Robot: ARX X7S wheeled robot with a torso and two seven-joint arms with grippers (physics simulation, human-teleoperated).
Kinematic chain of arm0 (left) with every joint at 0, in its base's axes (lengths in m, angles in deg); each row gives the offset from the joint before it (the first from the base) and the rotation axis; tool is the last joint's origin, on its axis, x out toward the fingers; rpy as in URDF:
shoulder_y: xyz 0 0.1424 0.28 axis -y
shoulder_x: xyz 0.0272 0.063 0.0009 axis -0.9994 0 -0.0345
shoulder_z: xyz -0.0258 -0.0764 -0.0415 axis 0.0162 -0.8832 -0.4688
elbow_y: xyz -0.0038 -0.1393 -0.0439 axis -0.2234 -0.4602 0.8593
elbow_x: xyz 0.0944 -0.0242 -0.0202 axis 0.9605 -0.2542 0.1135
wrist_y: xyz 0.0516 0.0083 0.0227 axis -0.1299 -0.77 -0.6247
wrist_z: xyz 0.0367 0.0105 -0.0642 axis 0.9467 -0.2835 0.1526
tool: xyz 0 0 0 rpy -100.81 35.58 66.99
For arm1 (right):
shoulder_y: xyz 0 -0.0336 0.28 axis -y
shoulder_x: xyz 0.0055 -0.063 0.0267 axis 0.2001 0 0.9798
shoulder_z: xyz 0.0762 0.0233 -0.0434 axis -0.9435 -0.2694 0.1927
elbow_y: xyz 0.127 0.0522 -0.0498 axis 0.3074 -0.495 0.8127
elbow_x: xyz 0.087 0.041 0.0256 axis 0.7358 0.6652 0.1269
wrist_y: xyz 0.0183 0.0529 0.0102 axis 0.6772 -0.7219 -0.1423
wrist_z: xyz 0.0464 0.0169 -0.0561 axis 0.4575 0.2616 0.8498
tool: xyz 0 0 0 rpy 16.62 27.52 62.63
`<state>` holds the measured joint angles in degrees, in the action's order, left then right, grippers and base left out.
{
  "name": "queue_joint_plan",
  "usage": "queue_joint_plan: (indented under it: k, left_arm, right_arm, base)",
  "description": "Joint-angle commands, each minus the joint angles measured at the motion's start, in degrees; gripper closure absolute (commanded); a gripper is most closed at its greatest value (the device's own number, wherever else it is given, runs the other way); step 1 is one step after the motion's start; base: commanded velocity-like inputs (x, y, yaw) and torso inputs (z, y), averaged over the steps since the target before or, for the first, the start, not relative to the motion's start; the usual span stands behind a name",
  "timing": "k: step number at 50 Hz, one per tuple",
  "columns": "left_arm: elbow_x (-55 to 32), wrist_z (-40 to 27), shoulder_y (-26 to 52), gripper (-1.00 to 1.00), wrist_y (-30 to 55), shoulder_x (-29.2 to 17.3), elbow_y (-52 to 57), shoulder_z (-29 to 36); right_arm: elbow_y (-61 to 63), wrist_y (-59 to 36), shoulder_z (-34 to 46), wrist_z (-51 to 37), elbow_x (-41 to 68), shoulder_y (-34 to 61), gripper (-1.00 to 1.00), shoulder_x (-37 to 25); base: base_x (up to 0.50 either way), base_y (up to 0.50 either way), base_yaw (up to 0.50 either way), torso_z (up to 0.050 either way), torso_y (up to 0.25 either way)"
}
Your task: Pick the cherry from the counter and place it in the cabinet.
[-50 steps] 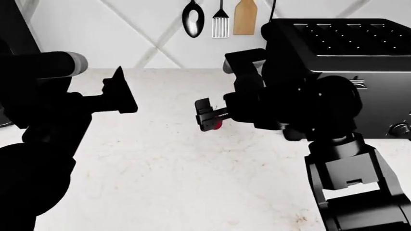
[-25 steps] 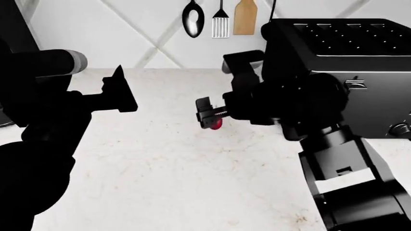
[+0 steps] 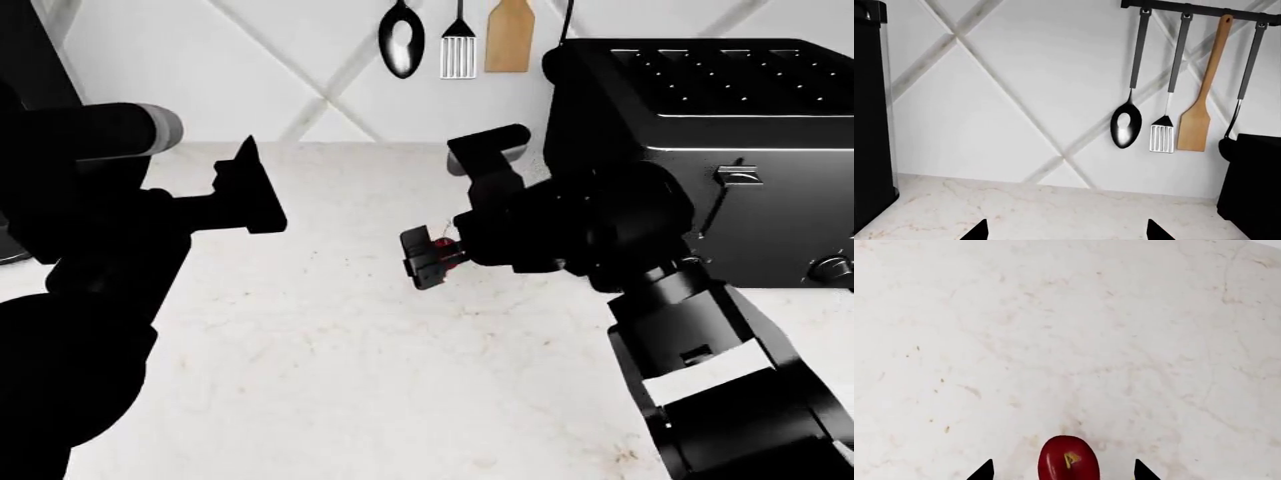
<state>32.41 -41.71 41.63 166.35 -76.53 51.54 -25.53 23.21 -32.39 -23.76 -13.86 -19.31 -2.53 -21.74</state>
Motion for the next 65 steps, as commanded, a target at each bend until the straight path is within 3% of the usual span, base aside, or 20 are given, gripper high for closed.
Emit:
queue_joint_plan:
  k: [1, 11, 12, 29, 38, 44, 65]
  left_arm:
    - [-0.48, -0.43, -0.02, -1.00, -0.45, -0.28, -0.33, 0.29]
    - [-1.03, -0.92, 0.02, -1.00, -0.62, -0.48, -0.50, 0.28]
    - [-1.15, -1.01, 0.06, -1.00, -0.54, -0.49, -0.47, 0.23]
    - [-2.39, -1.93, -0.05, -1.00, -0.56, -0.86, -0.32, 0.10]
    - [-2.41, -2.07, -0.08, -1.00, -1.28, -1.19, -0.67, 0.80]
    - [-2.49, -2.19, 0.09, -1.00, -1.62, -1.37, -0.96, 1.23]
    - [-3.54, -3.13, 0.34, -1.00, -2.00, -1.88, -1.26, 1.45]
  right_arm:
    - [-6.66, 3.31, 2.34, 2.21, -1.92, 1.62, -1.00, 1.58]
    - [-12.96, 6.32, 5.21, 5.87, -3.47, 2.92, -1.00, 3.32]
    - [-13.33, 6.47, 5.41, 6.09, -3.53, 2.95, 1.00, 3.41]
    - [-13.26, 6.81, 5.80, 5.78, -2.55, 2.96, 1.00, 3.12]
    - [13.77, 3.08, -0.63, 2.13, 5.41, -0.46, 1.00, -5.35]
    - [23.70, 2.55, -5.80, 1.44, 10.33, -0.85, 1.00, -8.58]
    - [34.59, 4.72, -8.23, 11.57, 17.40, -1.54, 1.00, -13.72]
  base:
    - [0.00, 0.00, 0.00, 0.000, 0.000]
    - [0.00, 0.00, 0.00, 0.000, 0.000]
    - [0.00, 0.00, 0.00, 0.000, 0.000]
    - [0.00, 0.00, 0.00, 0.000, 0.000]
    - [0.00, 0.00, 0.00, 0.000, 0.000]
    - [0.00, 0.00, 0.00, 0.000, 0.000]
    - [0.00, 0.00, 0.00, 0.000, 0.000]
